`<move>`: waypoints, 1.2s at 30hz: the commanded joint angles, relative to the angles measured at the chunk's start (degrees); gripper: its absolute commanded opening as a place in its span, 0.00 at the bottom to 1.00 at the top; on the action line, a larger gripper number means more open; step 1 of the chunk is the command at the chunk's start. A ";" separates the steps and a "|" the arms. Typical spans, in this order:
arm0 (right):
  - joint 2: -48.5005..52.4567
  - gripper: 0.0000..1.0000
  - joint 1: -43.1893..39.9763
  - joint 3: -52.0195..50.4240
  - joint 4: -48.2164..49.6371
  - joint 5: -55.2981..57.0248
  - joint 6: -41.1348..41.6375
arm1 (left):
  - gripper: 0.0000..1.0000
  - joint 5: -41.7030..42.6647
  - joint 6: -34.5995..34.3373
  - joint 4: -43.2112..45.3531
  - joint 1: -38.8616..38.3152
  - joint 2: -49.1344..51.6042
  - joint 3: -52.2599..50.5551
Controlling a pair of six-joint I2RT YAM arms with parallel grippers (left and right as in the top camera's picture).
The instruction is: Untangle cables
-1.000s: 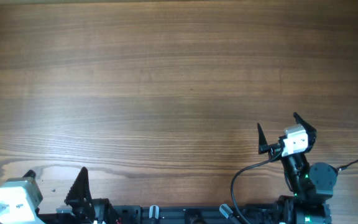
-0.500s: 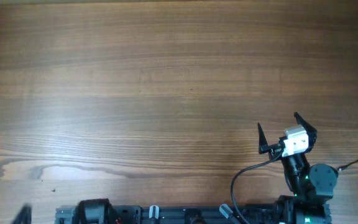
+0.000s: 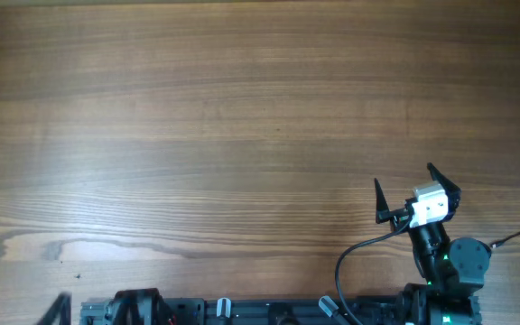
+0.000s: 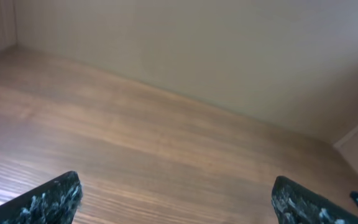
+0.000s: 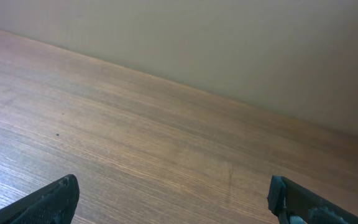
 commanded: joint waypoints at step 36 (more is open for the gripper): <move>-0.87 1.00 0.22 0.28 0.31 0.33 -0.55 | 1.00 -6.71 -0.57 83.47 -0.33 -7.32 -75.03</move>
